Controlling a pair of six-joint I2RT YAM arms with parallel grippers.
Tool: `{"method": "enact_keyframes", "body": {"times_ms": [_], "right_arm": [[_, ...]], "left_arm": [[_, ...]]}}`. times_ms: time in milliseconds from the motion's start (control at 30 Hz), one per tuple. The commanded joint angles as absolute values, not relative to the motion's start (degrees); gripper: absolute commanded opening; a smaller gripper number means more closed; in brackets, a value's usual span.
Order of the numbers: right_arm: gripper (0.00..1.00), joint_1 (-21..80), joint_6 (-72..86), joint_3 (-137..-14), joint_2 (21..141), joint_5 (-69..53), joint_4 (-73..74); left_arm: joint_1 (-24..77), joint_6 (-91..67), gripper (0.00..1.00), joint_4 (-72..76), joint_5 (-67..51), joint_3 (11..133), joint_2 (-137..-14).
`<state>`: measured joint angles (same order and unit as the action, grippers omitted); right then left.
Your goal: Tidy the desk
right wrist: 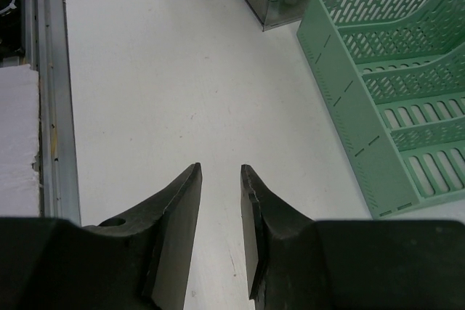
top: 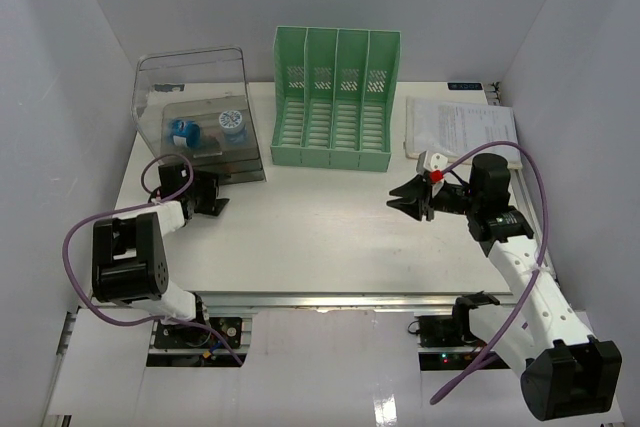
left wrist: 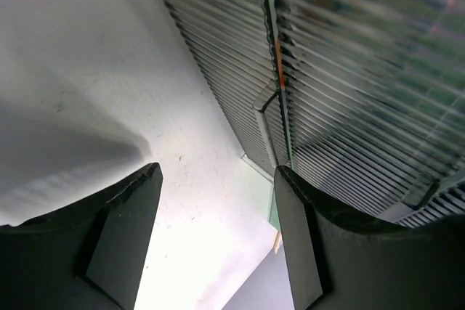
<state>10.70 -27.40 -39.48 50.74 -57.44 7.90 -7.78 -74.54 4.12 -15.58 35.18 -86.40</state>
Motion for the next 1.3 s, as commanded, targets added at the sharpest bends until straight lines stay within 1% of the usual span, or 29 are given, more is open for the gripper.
{"method": "enact_keyframes", "body": {"times_ms": [0, 67, 100, 200, 233, 267, 300, 333, 400, 433, 467, 500, 633, 700, 800, 1033, 1267], "right_arm": [[0.35, 8.89, -27.07, -38.92, 50.73, -59.38, 5.91], [0.36, 7.88, -27.27, -38.91, 51.13, -60.12, 6.24], [0.38, 7.45, -27.51, -38.96, 51.31, -60.36, 6.55], [0.47, 5.91, -28.34, -39.15, 51.67, -60.73, 7.72], [0.52, 5.27, -28.7, -39.26, 51.8, -60.67, 8.2], [0.62, 4.57, -29.14, -39.39, 51.87, -60.49, 8.79], [0.75, 4.17, -29.43, -39.48, 51.95, -60.09, 9.26], [0.83, 3.8, -29.95, -39.58, 52.0, -59.31, 10.04], [0.95, 3.34, -31.84, -39.64, 51.7, -57.01, 12.27], [0.95, 3.16, -32.3, -39.43, 51.38, -55.68, 12.97], [0.91, 3.0, -32.26, -39.05, 51.0, -54.31, 13.26], [0.9, 2.88, -31.91, -38.68, 50.58, -52.87, 13.56], [0.9, 2.04, -28.62, -38.15, 49.07, -44.89, 14.05], [0.9, 1.64, -23.62, -38.67, 48.83, -39.73, 14.45], [0.9, 1.23, -19.99, -39.1, 47.39, -31.57, 15.71], [0.9, 1.23, -16.33, -38.9, 41.43, -19.57, 17.96], [0.9, 1.23, -11.16, -35.5, 39.69, -12.91, 17.58]], "left_arm": [[-8.0, -72.11, 0.74, 9.37, -19.67, 36.28, -86.78], [-8.0, -71.3, 0.74, 10.99, -20.81, 33.87, -85.18], [-8.0, -70.32, 0.74, 11.68, -21.54, 32.73, -83.67], [-8.0, -66.19, 0.74, 13.22, -24.46, 29.17, -78.46], [-8.03, -64.16, 0.74, 13.46, -25.78, 27.84, -75.84], [-8.07, -61.33, 0.74, 13.64, -26.94, 26.27, -72.63], [-8.0, -58.17, 0.75, 13.66, -29.05, 25.35, -70.12], [-8.0, -56.12, 0.75, 13.35, -30.68, 24.41, -66.92], [-8.0, -52.54, 0.77, 12.04, -33.96, 22.77, -58.71], [-8.0, -50.69, 0.79, 10.78, -35.7, 22.57, -54.82], [-8.0, -48.72, 0.84, 9.15, -37.51, 22.84, -51.35], [-8.0, -46.22, 0.86, 6.89, -38.98, 23.65, -47.75], [-8.0, -37.49, 0.91, 0.42, -42.59, 26.66, -36.02], [-7.89, -34.51, 0.98, -5.24, -43.39, 29.23, -31.04], [-7.65, -32.35, 0.98, -8.25, -45.93, 30.24, -29.47], [-7.48, -28.75, 0.98, -9.96, -47.55, 29.98, -25.7], [-6.44, -27.6, 0.98, -10.52, -47.92, 29.91, -24.43]]}}
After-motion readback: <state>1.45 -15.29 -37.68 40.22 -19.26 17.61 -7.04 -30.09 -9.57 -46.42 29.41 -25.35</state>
